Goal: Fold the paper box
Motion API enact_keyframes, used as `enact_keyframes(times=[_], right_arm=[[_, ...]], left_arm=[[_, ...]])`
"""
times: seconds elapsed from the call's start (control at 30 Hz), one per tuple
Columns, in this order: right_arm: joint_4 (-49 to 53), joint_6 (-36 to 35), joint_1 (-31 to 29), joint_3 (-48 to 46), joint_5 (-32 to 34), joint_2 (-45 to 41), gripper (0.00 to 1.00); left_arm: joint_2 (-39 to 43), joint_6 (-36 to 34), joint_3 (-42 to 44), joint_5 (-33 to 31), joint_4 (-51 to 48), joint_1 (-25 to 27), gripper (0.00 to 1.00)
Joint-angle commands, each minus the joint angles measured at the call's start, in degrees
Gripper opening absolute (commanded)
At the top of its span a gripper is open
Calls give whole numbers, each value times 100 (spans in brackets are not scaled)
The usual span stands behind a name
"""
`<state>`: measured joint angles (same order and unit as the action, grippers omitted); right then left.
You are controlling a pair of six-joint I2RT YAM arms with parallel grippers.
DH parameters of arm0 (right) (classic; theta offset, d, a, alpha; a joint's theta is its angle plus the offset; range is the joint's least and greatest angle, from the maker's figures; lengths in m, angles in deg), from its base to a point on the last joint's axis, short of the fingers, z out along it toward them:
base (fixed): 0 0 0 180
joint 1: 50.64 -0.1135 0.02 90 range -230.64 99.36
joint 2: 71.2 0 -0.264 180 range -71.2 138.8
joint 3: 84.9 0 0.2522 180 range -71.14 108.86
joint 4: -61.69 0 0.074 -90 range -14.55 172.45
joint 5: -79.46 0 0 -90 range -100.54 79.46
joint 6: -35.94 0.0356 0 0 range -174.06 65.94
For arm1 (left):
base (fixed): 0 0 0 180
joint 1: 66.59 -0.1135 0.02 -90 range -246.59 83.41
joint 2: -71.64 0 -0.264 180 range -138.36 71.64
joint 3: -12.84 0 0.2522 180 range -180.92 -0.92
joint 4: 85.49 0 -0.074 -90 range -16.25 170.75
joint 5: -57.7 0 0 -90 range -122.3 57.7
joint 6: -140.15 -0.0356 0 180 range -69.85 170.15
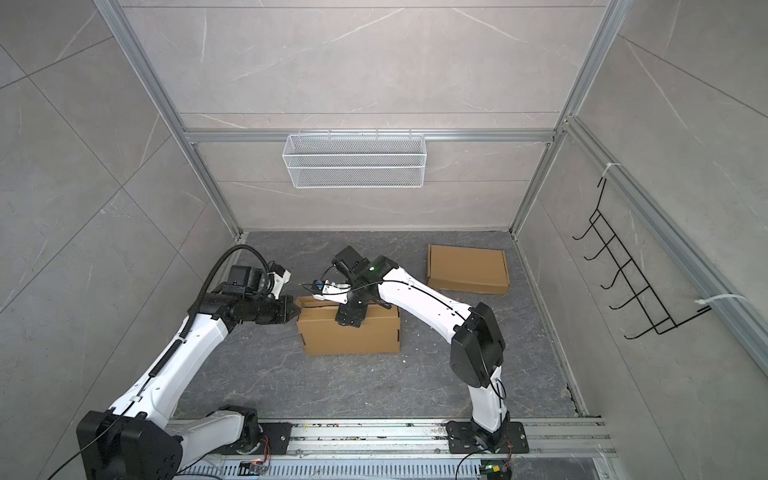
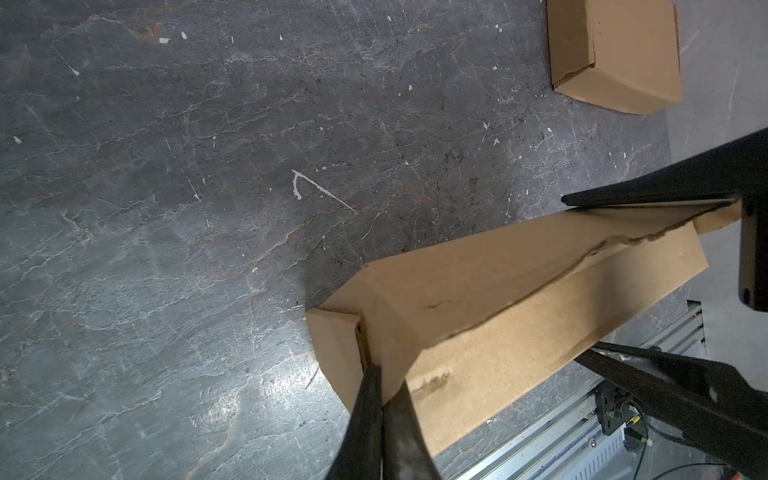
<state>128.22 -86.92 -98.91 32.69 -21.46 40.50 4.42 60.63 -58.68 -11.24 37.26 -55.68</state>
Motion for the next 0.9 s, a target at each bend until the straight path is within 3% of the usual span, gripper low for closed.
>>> enact_keyframes(times=[0.0,0.53,0.87], right_arm=[[218,-62,-45,124,-9,98,78],[-318,388,-165,-556,633,-263,65],[-1095,447,-270,-1350,934,-670,65]], left_arm=[[-108,-67,-60,-27,-521,67,0],[169,43,-109,61,-424,197,1],[260,24,-300,42,-537,200,17]])
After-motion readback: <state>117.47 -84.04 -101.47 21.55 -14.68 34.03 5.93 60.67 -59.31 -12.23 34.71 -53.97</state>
